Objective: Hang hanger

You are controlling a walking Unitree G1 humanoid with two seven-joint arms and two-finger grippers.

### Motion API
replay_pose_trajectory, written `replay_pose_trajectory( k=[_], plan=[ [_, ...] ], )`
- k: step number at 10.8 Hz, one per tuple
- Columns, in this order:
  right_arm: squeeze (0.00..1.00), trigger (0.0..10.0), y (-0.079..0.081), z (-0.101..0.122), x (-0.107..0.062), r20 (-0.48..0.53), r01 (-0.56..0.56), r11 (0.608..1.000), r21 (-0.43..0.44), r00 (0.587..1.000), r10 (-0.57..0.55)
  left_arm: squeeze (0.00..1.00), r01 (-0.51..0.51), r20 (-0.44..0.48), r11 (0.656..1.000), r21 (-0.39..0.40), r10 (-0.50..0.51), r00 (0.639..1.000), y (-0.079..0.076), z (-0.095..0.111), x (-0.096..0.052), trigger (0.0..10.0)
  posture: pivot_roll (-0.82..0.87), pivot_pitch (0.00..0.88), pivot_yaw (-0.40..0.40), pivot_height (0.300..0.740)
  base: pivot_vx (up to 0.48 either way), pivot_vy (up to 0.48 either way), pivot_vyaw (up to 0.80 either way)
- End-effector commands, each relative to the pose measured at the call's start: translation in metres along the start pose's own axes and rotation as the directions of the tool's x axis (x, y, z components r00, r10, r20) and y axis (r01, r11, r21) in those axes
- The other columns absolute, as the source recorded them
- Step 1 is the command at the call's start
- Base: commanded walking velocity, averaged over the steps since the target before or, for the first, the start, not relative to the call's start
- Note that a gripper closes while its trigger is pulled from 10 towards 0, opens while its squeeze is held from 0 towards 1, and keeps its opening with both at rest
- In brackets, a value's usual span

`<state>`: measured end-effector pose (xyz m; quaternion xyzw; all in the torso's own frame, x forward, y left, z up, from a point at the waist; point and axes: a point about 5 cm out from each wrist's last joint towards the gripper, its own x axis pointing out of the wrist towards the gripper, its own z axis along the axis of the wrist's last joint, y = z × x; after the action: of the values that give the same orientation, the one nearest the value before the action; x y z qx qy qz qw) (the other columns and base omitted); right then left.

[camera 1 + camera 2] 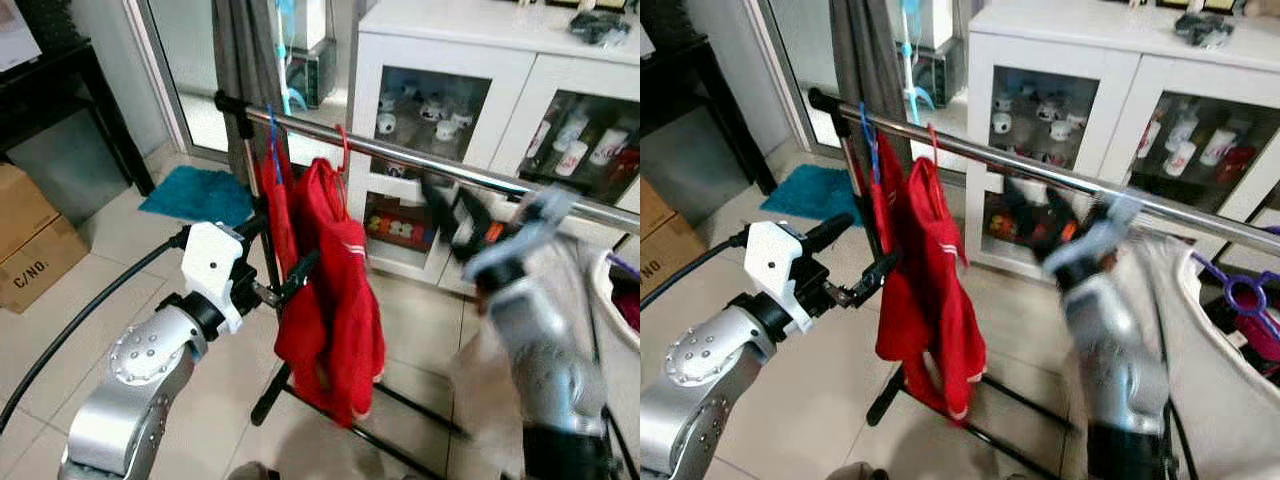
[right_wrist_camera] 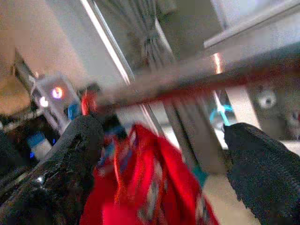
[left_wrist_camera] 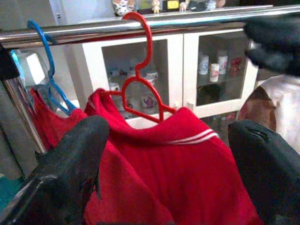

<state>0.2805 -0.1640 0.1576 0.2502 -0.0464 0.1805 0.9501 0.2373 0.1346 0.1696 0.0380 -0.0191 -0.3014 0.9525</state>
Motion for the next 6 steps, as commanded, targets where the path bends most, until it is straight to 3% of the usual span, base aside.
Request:
replay_pose_trajectory(
  k=[1, 3, 4, 6],
  plan=[
    [0.00, 10.0, -0.007, 0.002, -0.006, 0.008, 0.013, 0.999, -0.030, 1.000, -0.013, 0.25, -0.018, -0.022, 1.000, 0.001, 0.018, 1.000, 0.000, -0.004, -0.001, 10.0, 0.03, 0.020, 0.021, 0.740, 0.000, 0.000, 0.00],
    [0.00, 10.0, -0.006, 0.007, -0.027, -0.023, -0.063, 0.995, -0.084, 0.998, 0.061, 0.24, -0.073, -0.041, 0.997, -0.001, 0.073, 0.996, 0.004, -0.005, -0.003, 10.0, 0.02, 0.024, 0.028, 0.740, 0.000, 0.000, 0.00],
    [0.00, 10.0, 0.001, 0.011, -0.037, -0.062, -0.125, 0.986, -0.108, 0.991, 0.119, 0.00, -0.109, -0.051, 0.994, -0.001, 0.109, 0.993, 0.007, -0.006, -0.005, 10.0, 0.01, 0.025, 0.035, 0.740, 0.000, 0.000, 0.00],
    [0.03, 10.0, 0.018, 0.005, -0.038, -0.147, -0.093, 0.975, -0.203, 0.987, 0.063, 0.00, -0.160, -0.068, 0.987, -0.003, 0.160, 0.985, 0.011, -0.009, -0.008, 10.0, 0.00, 0.025, 0.040, 0.740, 0.000, 0.000, 0.00]
  ],
)
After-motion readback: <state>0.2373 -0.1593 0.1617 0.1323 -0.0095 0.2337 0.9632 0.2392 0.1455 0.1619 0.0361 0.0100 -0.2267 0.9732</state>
